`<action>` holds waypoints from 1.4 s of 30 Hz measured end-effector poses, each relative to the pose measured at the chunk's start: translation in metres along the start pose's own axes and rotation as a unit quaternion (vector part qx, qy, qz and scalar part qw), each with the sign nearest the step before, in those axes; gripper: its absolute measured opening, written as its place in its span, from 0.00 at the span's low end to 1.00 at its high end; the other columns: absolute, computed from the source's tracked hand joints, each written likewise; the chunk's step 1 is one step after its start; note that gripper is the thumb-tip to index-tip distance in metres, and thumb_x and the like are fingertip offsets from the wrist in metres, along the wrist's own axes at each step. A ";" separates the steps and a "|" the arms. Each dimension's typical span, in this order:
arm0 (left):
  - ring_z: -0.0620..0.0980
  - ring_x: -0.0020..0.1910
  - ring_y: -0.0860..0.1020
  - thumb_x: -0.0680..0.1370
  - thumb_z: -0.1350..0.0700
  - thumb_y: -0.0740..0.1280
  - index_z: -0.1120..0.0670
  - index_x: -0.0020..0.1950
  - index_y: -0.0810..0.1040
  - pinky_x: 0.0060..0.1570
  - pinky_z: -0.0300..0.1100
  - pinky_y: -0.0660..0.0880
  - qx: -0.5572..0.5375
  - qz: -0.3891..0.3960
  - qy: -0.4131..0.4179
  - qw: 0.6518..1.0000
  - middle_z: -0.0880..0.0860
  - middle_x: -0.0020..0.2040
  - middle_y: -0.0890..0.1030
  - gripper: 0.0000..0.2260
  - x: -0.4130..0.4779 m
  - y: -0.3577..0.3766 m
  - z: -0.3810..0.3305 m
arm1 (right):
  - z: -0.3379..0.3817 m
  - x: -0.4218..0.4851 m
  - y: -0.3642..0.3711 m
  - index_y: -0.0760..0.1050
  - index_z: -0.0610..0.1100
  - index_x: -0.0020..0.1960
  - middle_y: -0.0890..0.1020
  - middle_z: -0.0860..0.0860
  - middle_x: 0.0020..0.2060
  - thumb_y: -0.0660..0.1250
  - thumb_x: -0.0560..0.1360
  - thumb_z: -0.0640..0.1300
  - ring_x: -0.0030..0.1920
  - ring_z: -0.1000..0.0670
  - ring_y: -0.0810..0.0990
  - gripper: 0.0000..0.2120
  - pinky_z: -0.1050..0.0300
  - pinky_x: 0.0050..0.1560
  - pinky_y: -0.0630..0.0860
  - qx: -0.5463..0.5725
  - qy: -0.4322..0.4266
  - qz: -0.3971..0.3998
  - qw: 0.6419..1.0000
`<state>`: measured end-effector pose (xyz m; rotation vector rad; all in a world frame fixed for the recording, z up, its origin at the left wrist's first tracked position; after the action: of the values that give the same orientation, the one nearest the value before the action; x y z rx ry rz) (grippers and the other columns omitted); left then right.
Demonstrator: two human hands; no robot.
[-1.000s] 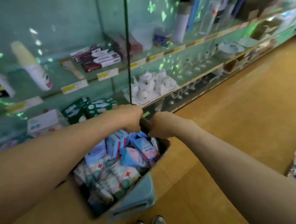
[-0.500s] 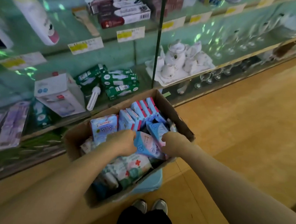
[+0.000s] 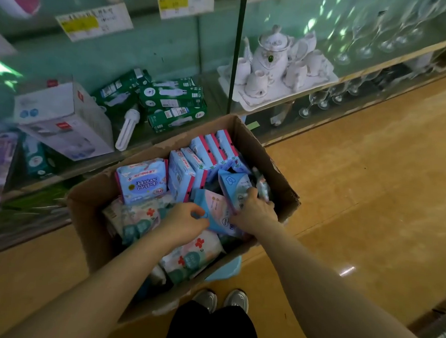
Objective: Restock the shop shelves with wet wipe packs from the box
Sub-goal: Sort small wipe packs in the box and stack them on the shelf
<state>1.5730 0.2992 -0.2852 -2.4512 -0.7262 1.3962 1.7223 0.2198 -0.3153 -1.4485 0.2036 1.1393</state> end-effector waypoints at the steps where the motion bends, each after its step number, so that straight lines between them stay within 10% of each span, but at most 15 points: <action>1: 0.50 0.49 0.78 0.78 0.54 0.67 0.56 0.65 0.75 0.47 0.41 0.73 -0.010 0.000 0.000 1.000 0.54 0.59 0.77 0.16 0.000 0.001 -0.001 | -0.003 0.003 0.000 0.43 0.44 0.77 0.66 0.41 0.69 0.72 0.70 0.53 0.69 0.38 0.63 0.49 0.43 0.68 0.65 0.009 0.006 0.013 1.000; 5: 0.47 0.45 0.78 0.79 0.52 0.66 0.54 0.64 0.75 0.38 0.37 0.73 -0.075 0.014 0.003 0.997 0.52 0.56 0.78 0.14 -0.002 -0.002 -0.013 | -0.005 0.000 -0.019 0.48 0.47 0.77 0.70 0.43 0.67 0.75 0.67 0.49 0.66 0.41 0.70 0.49 0.44 0.65 0.72 0.152 0.003 0.072 0.986; 10: 0.50 0.50 0.80 0.76 0.46 0.69 0.46 0.51 0.77 0.50 0.51 0.79 -0.276 0.017 -0.010 0.961 0.51 0.51 0.82 0.07 -0.003 -0.014 -0.037 | 0.036 -0.025 -0.034 0.57 0.46 0.74 0.72 0.47 0.66 0.76 0.67 0.47 0.63 0.46 0.74 0.42 0.48 0.63 0.73 0.202 -0.161 0.074 0.963; 13: 0.51 0.39 0.80 0.76 0.58 0.68 0.51 0.48 0.77 0.38 0.46 0.78 -0.355 -0.092 -0.042 0.929 0.53 0.41 0.81 0.03 0.000 -0.030 -0.034 | 0.059 -0.033 -0.033 0.55 0.47 0.75 0.71 0.52 0.64 0.76 0.69 0.44 0.61 0.53 0.71 0.42 0.66 0.54 0.73 0.204 -0.220 0.132 0.945; 19: 0.53 0.42 0.80 0.77 0.58 0.67 0.52 0.55 0.75 0.43 0.46 0.76 -0.340 -0.156 -0.066 0.925 0.56 0.50 0.81 0.07 -0.001 -0.062 0.006 | 0.041 -0.014 0.004 0.44 0.45 0.77 0.57 0.43 0.73 0.71 0.73 0.49 0.73 0.39 0.57 0.44 0.39 0.68 0.64 -0.135 -0.223 0.053 0.964; 25: 0.58 0.51 0.79 0.77 0.59 0.67 0.56 0.61 0.75 0.49 0.49 0.75 -0.342 -0.159 -0.094 0.921 0.59 0.56 0.81 0.12 -0.004 -0.059 0.028 | 0.039 -0.007 0.029 0.45 0.46 0.77 0.60 0.43 0.72 0.70 0.73 0.47 0.72 0.40 0.59 0.43 0.38 0.66 0.66 -0.191 -0.183 -0.034 0.964; 42: 0.56 0.48 0.81 0.76 0.60 0.67 0.52 0.47 0.77 0.51 0.51 0.78 -0.243 -0.110 -0.007 0.964 0.56 0.46 0.82 0.04 -0.037 -0.060 -0.042 | 0.052 -0.057 -0.076 0.65 0.42 0.69 0.76 0.48 0.58 0.72 0.68 0.57 0.57 0.47 0.77 0.35 0.48 0.57 0.76 0.239 -0.143 -0.020 0.960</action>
<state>1.5746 0.3329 -0.2109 -2.5927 -1.4446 1.2653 1.7199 0.2561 -0.2129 -0.8483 0.2265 1.1560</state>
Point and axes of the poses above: each hand's wrist, its own x-axis towards the middle knuckle, its own y-axis out of the palm, z = x × y, the point moved 3 cm from there along x, towards the middle knuckle
